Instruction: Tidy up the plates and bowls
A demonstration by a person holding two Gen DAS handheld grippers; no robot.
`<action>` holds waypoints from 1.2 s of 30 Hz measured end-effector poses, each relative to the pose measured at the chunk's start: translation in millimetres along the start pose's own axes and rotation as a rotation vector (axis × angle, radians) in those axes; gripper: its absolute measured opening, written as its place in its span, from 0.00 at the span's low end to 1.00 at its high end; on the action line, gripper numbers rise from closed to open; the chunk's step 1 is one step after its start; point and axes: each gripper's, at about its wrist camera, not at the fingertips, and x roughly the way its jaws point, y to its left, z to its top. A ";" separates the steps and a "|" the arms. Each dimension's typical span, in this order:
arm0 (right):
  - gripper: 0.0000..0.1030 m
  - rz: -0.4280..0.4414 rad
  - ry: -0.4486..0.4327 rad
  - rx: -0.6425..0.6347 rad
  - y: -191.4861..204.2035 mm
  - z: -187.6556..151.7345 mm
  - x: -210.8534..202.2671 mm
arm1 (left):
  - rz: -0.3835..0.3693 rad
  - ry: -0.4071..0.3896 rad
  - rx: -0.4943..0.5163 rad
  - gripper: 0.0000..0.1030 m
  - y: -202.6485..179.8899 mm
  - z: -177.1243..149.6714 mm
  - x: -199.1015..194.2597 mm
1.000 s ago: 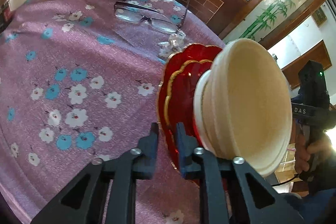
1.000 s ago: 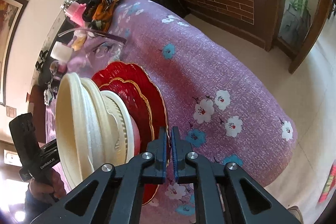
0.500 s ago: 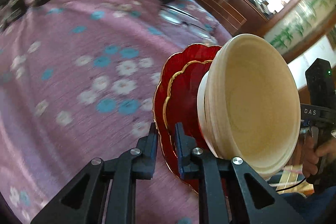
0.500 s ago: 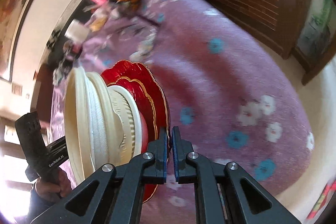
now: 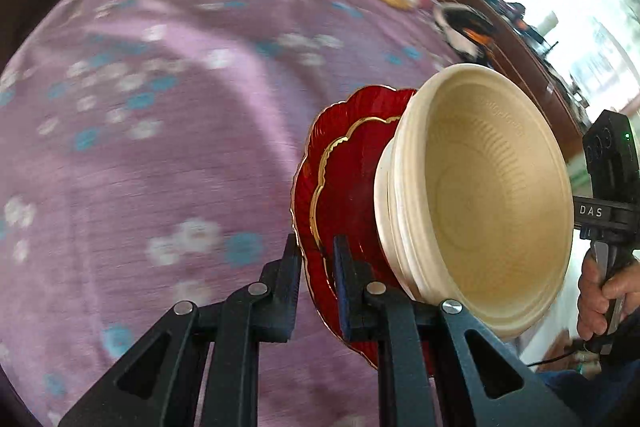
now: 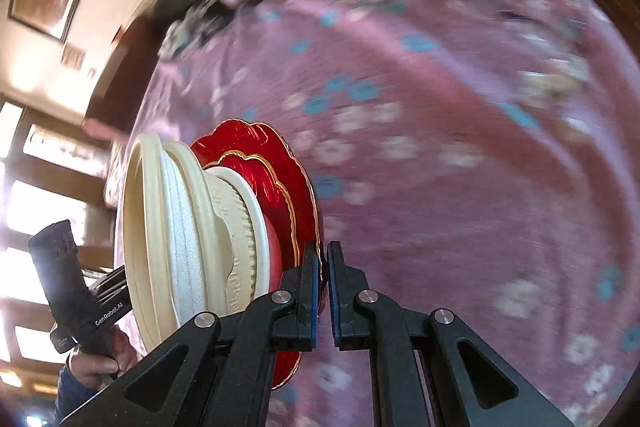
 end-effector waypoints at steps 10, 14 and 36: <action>0.06 -0.021 0.025 -0.106 72.8 20.2 58.9 | 0.105 -0.053 -0.069 0.13 54.6 7.7 -16.7; 0.07 -0.043 0.005 -0.117 85.0 23.4 65.2 | 0.111 -0.066 -0.077 0.14 61.4 10.5 -17.1; 0.09 -0.103 -0.122 -0.101 86.2 -17.3 7.3 | 0.147 -0.166 -0.076 0.48 67.2 -28.3 -58.4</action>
